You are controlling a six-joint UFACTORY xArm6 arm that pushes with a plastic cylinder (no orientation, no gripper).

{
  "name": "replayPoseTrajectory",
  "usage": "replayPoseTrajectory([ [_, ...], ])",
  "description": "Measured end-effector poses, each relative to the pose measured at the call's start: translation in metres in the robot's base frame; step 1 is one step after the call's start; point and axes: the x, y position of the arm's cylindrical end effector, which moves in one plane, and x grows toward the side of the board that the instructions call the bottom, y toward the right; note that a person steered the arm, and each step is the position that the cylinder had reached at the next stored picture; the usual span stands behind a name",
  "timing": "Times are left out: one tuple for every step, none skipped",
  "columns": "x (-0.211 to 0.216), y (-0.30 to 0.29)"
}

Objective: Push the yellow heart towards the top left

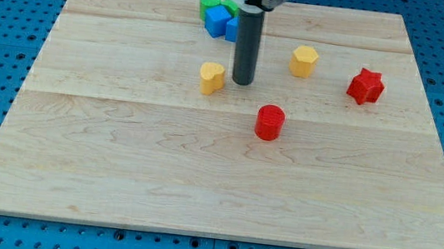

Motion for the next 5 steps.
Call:
replayPoseTrajectory([
  [0.029, -0.015],
  [0.001, -0.095],
  [-0.046, -0.104],
  [-0.05, -0.133],
  [-0.033, -0.13],
])
